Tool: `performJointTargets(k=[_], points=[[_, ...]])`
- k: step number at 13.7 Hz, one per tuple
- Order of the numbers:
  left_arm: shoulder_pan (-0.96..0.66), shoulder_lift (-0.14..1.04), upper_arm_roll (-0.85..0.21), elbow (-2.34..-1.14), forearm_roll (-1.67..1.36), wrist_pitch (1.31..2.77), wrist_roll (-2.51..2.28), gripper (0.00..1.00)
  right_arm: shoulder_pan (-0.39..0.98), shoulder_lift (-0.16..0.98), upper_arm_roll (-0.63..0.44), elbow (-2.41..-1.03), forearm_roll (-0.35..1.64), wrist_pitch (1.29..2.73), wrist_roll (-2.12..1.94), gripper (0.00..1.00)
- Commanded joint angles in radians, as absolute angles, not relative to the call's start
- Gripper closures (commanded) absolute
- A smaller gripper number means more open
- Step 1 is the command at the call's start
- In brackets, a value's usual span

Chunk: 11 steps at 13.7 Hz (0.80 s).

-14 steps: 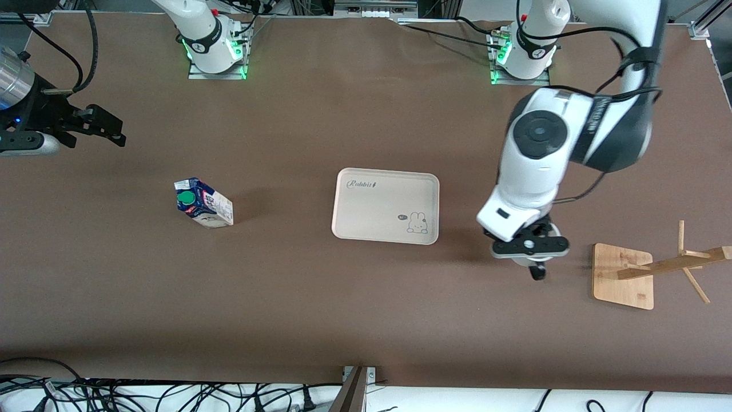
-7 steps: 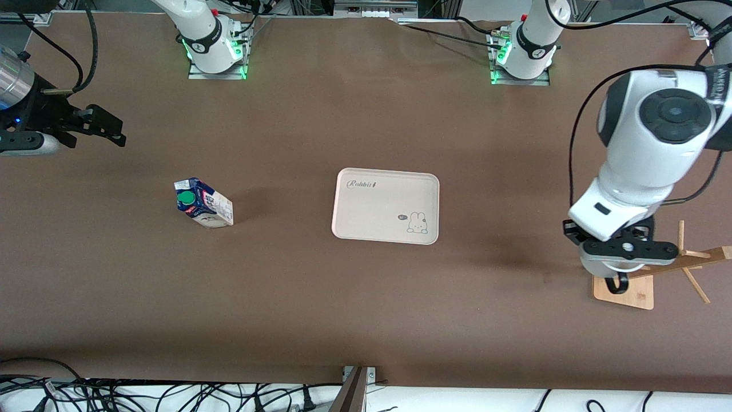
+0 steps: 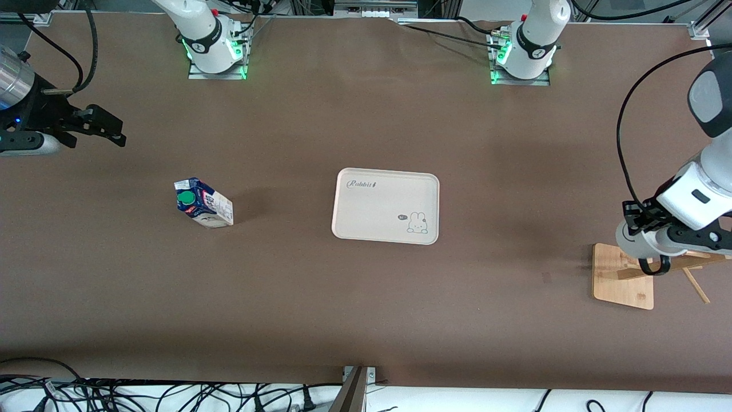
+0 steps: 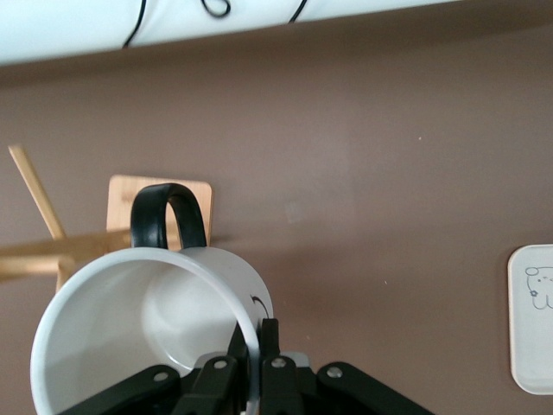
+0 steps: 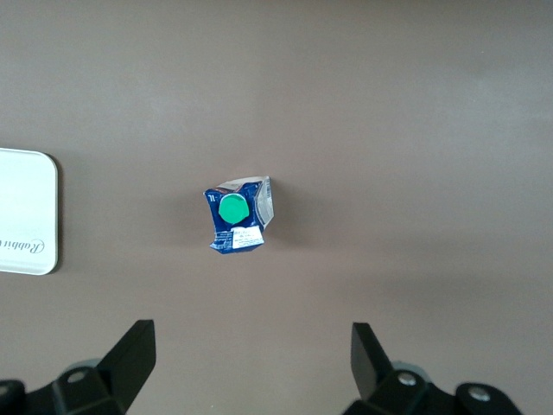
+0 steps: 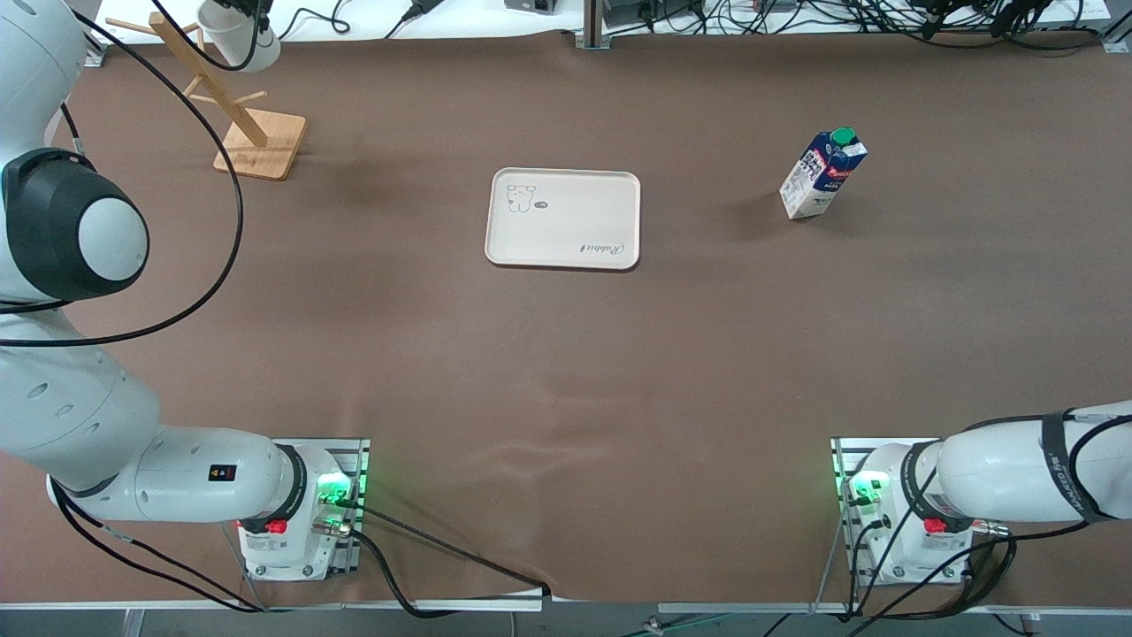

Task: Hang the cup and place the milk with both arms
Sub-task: 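Carry the mug with the left gripper to the wooden stand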

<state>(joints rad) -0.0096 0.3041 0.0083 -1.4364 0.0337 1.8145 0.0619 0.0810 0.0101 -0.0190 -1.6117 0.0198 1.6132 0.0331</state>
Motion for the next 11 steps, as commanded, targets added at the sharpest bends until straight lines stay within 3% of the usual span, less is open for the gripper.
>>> performJointTargets(k=[1, 11], points=[[0.017, 0.273, -0.003, -1.459, 0.015, 1.779, 0.012, 1.00, 0.072, 0.002, -0.017, -1.620, 0.040, 1.618, 0.026, 0.00], [0.020, 0.281, -0.008, -1.445, 0.023, 1.779, 0.055, 1.00, 0.072, 0.002, -0.017, -1.620, 0.040, 1.618, 0.026, 0.00]])
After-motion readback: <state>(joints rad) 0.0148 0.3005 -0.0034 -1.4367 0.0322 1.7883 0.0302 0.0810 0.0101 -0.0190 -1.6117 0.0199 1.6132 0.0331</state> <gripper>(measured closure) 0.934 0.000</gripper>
